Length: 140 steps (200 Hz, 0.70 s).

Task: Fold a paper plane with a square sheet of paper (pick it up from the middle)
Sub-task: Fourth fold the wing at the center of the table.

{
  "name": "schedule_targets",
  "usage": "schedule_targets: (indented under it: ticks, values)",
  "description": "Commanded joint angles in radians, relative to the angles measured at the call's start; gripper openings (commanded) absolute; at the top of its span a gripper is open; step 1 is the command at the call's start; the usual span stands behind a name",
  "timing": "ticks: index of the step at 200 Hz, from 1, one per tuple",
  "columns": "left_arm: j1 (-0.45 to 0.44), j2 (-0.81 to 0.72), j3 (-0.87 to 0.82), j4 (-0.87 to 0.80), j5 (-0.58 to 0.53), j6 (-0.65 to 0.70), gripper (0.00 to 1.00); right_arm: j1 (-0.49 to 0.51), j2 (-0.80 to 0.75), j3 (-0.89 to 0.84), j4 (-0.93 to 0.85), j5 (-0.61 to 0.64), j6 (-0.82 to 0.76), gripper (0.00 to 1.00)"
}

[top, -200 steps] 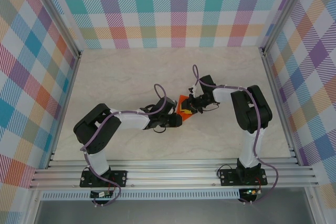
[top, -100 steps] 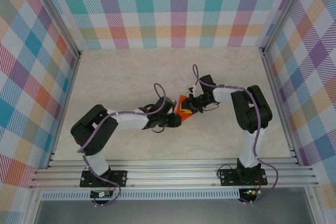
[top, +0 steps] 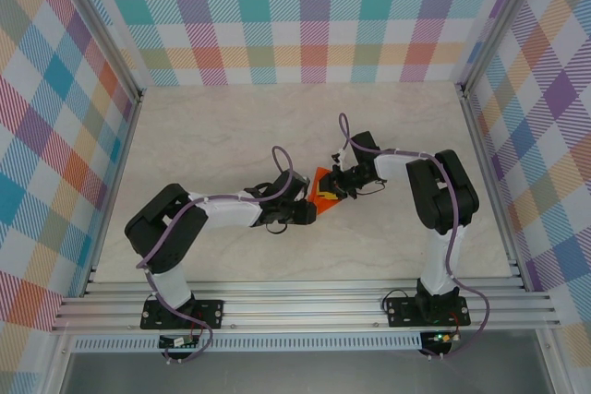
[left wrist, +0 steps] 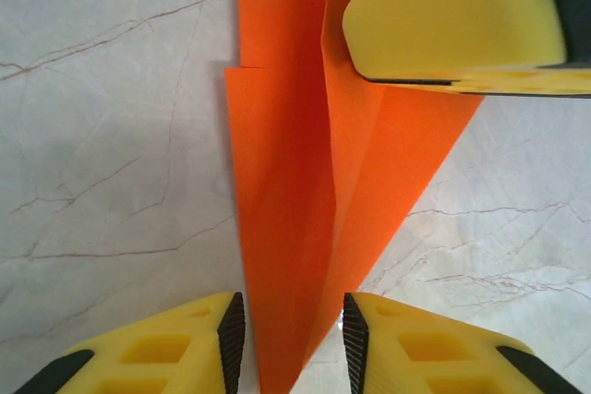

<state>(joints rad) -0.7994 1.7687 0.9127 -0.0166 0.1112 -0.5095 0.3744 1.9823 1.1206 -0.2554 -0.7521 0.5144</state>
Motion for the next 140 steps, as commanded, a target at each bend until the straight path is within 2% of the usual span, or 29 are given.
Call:
schedule_targets:
  ticks: [1,60,140]
  values:
    - [0.009,0.027,0.028,-0.017,0.001,0.021,0.34,0.005,0.004,0.022,-0.017,-0.005,-0.024,0.18]
    - [0.009,0.037,0.034,-0.008,0.007,0.018,0.21,0.005,0.001,0.024,-0.02,-0.006,-0.025,0.18]
    - [0.01,0.054,0.019,0.003,0.009,-0.015,0.13,0.007,-0.005,0.027,-0.007,-0.043,-0.021,0.19]
